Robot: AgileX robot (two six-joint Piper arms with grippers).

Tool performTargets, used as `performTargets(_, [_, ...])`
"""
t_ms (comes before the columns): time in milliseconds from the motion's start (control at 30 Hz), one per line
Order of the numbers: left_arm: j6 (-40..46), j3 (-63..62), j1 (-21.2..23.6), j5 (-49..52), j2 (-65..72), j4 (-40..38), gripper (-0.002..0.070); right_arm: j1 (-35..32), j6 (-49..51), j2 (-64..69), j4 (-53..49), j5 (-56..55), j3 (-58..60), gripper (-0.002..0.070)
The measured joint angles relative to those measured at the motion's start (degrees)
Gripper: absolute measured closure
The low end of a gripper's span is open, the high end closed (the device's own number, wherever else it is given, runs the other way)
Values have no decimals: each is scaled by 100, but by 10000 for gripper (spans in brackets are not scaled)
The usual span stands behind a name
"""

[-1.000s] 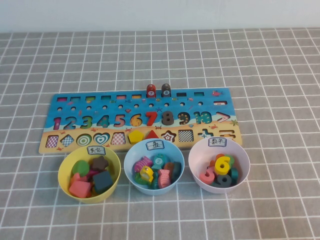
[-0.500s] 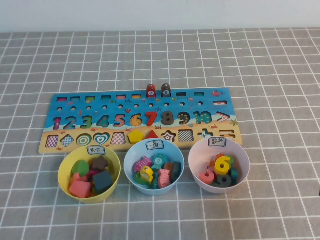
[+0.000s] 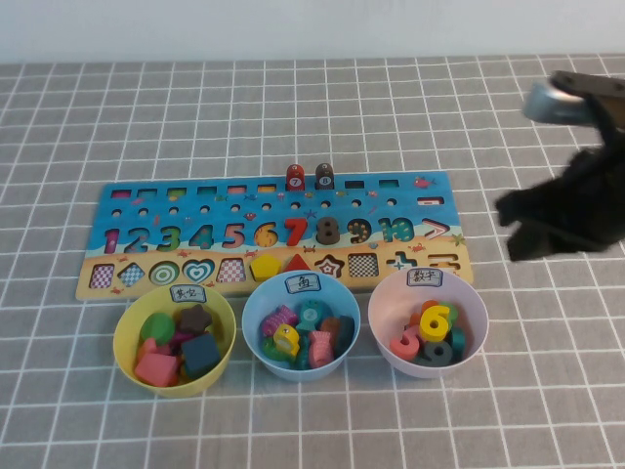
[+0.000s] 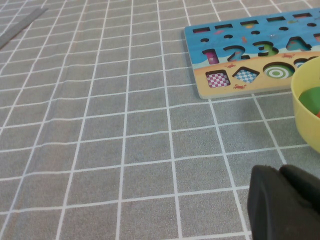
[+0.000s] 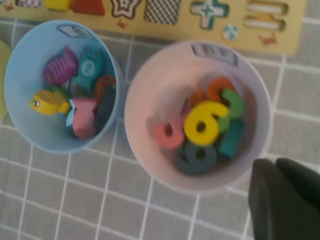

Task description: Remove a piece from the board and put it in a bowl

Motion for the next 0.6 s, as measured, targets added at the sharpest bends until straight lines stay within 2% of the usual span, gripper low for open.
performTargets(200, [0,0,0,0,0,0,678,552,131,1333,-320,434,-1580,694])
performTargets(600, [0,0,0,0,0,0,679,1081,405,3557,-543,1277,-4313,694])
